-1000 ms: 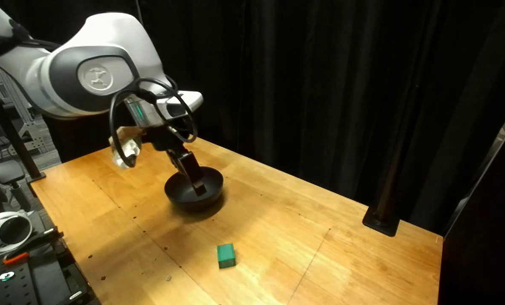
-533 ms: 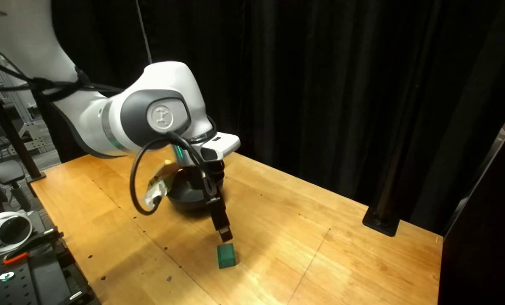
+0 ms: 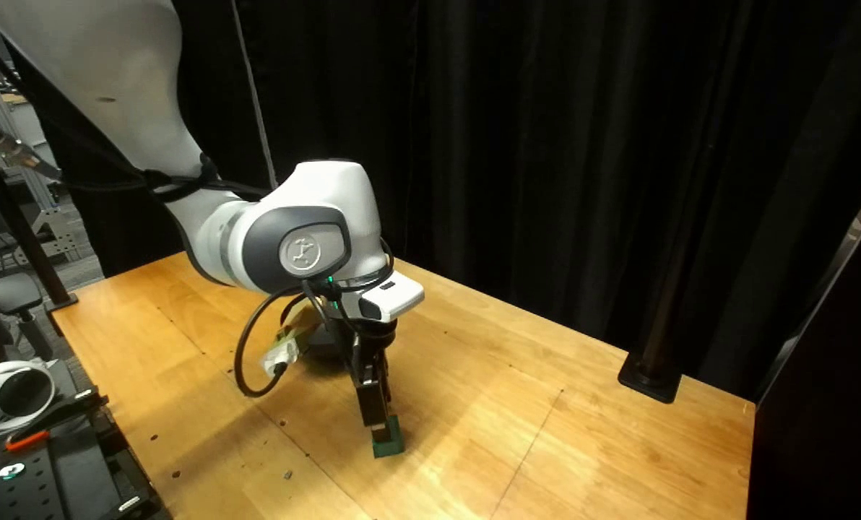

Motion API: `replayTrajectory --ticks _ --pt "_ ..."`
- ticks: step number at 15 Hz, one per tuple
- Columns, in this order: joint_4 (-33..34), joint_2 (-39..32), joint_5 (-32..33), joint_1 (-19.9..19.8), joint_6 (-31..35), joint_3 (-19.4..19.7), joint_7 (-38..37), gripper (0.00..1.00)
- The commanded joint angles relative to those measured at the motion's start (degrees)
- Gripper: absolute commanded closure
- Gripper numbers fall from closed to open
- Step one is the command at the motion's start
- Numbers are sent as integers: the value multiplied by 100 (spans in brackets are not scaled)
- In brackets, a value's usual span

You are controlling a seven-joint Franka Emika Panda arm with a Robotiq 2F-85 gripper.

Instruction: Place the green block inside the black bowl

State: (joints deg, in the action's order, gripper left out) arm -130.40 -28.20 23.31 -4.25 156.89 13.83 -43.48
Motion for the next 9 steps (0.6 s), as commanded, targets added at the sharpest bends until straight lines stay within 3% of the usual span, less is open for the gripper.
replayTrajectory --ticks 1,3,4,5,7,9 --pt "220 -149 -328 276 14 396 222 49" --pt "208 -124 -451 302 -74 472 315 65" --pt "196 -105 -520 299 -111 487 369 57" --pt "190 -84 -566 308 -140 510 411 30" --pt "187 -86 -640 346 -143 575 436 27" --pt "187 -121 -668 370 -150 636 430 12"
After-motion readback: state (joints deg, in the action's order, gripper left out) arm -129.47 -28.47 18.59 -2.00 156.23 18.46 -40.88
